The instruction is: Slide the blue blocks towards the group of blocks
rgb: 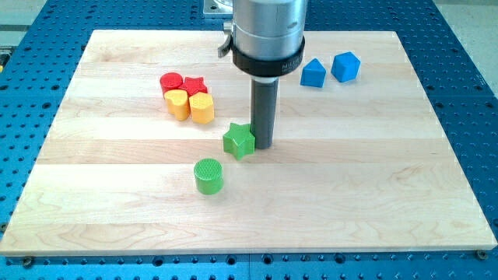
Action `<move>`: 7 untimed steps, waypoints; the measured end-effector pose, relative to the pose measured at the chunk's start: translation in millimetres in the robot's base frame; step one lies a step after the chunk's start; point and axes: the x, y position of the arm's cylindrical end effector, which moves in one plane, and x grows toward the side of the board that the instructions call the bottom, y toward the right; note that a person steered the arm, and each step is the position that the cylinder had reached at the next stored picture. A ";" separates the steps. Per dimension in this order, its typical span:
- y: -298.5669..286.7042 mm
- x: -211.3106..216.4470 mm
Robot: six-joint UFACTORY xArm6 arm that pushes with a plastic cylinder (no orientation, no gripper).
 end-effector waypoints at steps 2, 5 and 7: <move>-29.9 -5.0; 116.4 -65.8; 222.0 -165.0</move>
